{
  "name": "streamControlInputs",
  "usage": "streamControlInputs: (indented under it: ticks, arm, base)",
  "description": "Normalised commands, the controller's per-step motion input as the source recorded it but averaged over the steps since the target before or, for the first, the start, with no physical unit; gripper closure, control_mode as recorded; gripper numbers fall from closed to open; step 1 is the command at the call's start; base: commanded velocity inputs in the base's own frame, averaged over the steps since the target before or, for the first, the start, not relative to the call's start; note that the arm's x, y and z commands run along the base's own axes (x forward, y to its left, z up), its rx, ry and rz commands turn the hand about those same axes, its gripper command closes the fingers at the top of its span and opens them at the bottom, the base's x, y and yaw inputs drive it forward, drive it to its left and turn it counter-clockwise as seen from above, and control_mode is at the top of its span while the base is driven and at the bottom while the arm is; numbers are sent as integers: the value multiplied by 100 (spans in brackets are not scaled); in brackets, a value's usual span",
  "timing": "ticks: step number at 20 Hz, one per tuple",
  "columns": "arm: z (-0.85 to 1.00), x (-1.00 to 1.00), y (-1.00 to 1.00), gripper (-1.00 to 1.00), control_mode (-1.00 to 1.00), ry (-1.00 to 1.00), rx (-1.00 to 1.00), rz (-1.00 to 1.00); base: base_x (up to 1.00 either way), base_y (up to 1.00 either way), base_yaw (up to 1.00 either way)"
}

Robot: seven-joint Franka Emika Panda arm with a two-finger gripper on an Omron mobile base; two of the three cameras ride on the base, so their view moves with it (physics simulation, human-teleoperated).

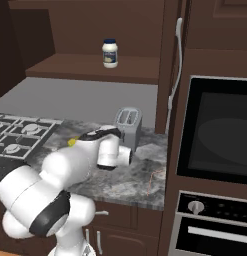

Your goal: There are various items on the counter. Only move the condiments/shakers into the cabinet.

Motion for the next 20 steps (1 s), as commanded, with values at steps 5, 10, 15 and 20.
streamControlInputs:
  ticks: [5, 10, 15, 20]
  arm:
    - [100, -82, 0, 100, -100, -7, 4, -21]
    - [100, -47, 0, 100, -100, 0, 2, -25]
    - [100, -43, 0, 100, -100, -2, 0, -18]
    - [100, -42, 0, 100, -100, 0, 0, -16]
  base:
    - [0, 0, 0]
    - [0, 0, 0]
    - [0, 0, 0]
    - [0, 0, 0]
